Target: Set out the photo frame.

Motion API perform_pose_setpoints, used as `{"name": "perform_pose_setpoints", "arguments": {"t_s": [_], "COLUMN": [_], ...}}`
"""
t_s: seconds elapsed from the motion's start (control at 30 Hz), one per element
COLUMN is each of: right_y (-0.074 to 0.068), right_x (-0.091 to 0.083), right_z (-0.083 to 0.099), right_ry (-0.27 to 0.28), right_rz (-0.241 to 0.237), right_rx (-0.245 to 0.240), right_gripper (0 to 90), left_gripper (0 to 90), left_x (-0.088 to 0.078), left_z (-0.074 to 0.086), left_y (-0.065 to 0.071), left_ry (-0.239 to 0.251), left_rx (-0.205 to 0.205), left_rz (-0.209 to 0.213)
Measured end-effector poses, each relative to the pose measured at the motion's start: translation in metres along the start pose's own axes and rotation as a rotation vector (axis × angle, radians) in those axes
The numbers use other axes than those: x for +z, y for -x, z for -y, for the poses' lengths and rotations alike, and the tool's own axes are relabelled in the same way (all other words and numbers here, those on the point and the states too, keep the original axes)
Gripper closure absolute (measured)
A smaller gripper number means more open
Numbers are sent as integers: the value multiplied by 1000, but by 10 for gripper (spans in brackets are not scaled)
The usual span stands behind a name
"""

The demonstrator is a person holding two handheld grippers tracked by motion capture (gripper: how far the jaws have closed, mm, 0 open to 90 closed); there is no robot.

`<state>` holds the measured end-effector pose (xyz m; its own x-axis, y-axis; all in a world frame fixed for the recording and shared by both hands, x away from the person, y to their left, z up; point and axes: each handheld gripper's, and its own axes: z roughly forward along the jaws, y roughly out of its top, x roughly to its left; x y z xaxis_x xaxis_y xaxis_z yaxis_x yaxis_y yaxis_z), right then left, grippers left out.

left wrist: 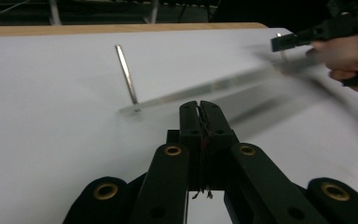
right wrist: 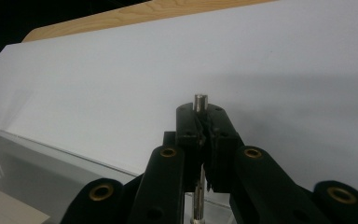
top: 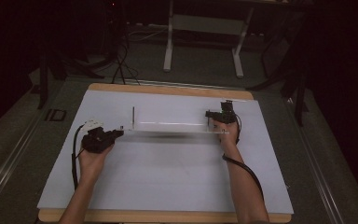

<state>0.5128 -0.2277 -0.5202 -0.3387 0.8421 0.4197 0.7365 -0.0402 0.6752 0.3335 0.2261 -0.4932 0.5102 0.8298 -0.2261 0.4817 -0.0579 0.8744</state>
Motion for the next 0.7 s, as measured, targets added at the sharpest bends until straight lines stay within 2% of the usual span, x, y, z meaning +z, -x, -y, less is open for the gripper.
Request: {"name": "perform_pose_setpoints", "arguments": {"t_s": [0.1, 0.27, 0.47, 0.7], "right_y": [0, 0, 0, 0], "right_x": [0, 0, 0, -1], "right_z": [0, 0, 0, 0], "right_ry": [0, -1, 2, -1], "right_rz": [0, -2, -5, -10], "right_rx": [-1, 1, 1, -8], "right_gripper": [857, 857, 856, 856], "left_gripper": [887, 888, 890, 891], "left_x": [-6, -10, -9, -4], "left_z": [3, 7, -1, -10], "left_y": [11, 36, 63, 86], "left_ry": [15, 36, 74, 104], "left_rx": [14, 73, 130, 171], "left_rz": [15, 9, 19, 9]}}
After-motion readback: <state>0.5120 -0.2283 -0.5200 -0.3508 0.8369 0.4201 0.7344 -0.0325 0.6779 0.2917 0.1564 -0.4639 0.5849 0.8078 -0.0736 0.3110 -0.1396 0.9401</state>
